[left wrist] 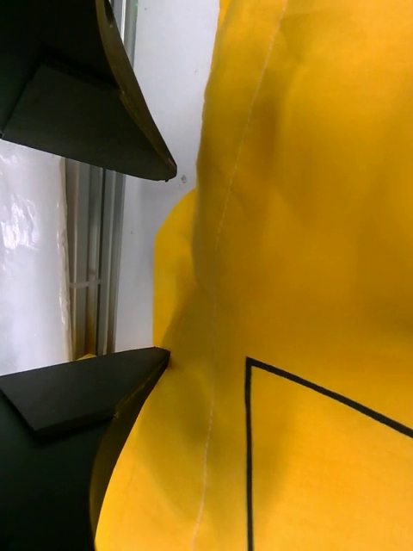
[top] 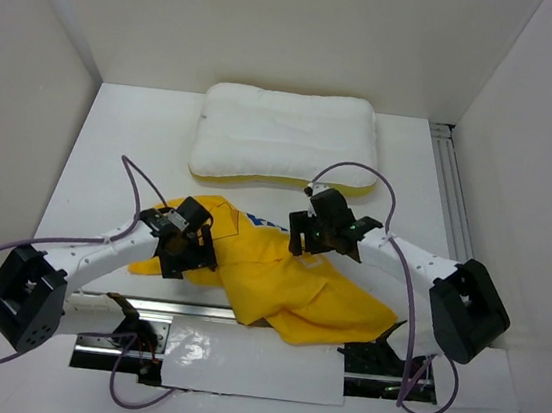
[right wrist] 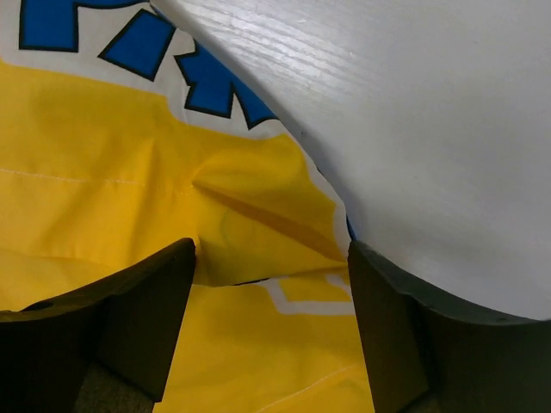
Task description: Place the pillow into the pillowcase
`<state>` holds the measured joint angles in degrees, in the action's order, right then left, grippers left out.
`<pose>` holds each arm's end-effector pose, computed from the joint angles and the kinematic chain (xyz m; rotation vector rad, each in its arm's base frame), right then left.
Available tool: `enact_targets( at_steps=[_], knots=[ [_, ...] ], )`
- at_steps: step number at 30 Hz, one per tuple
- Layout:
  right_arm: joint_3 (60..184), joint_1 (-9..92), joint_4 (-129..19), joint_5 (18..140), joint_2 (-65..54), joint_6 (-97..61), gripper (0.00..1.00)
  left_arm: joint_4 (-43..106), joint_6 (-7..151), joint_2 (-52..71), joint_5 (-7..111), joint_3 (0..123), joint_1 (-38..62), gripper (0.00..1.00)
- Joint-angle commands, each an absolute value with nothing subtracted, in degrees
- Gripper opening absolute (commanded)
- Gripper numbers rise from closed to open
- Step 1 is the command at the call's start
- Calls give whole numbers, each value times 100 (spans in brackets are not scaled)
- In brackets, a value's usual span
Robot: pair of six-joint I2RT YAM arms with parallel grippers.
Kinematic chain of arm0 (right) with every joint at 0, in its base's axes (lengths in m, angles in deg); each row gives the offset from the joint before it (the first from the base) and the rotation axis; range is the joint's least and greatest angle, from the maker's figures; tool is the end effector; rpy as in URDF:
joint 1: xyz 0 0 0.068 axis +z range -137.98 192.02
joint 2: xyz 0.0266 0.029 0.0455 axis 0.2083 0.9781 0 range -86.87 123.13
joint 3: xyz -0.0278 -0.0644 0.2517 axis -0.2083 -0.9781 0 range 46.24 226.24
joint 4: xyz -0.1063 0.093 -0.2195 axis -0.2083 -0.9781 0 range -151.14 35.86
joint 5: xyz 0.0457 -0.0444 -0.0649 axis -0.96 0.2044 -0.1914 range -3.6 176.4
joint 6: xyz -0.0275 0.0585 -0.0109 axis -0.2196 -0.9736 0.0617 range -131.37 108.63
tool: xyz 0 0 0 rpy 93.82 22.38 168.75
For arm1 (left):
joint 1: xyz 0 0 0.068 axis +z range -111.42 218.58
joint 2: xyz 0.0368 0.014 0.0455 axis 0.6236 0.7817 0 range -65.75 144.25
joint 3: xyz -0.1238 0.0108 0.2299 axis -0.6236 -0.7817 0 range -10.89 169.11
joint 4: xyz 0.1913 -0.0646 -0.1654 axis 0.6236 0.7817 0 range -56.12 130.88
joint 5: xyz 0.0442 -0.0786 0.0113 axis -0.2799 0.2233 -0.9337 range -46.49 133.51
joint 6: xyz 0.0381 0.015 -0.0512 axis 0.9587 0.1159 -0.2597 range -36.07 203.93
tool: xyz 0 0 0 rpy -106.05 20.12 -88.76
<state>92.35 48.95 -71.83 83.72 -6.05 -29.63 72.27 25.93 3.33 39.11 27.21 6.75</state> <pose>0.2316 0.1772 0.1730 -0.4326 2.5065 0.4539 0.1846 -0.1099 0.1573 -0.6572 2.7415 -0.2857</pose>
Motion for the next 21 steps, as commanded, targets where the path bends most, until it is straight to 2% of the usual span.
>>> enact_targets(
  at_steps=[1,5,6,7,9,11,13,15,16,17,21],
  knots=[
    [9432,5087,-6908,8798,-618,-3097,75,7088,2451,578,3746,2769,703,89],
    [9379,5201,-6847,8877,-618,-3097,75,7088,2530,868,3640,2927,703,79],
    [9379,5201,-6847,8877,-549,-3097,75,7036,2530,869,3639,2979,703,72],
    [9379,5201,-6847,8877,-487,-3097,75,7035,2530,939,3639,2980,703,42],
    [9379,5201,-6776,8939,-434,-3159,72,7158,2530,940,3639,3129,703,14],
    [9379,5201,-6707,8939,-363,-3159,63,7263,2530,887,3578,3199,703,0],
    [9432,5253,-6654,8878,-284,-3107,56,7421,2530,712,3516,3200,703,0],
    [9493,5254,-6653,8877,-127,-3106,43,7570,2399,554,3359,3200,703,0],
    [9493,5254,-6653,8877,-65,-3106,32,7710,2398,379,3306,3200,703,0],
    [9493,5254,-6653,8973,-65,-3106,3,7781,2311,281,3305,3200,703,0],
    [9616,5254,-6855,9421,-204,-3272,0,7923,2363,-202,3244,3252,703,0]
  ],
)
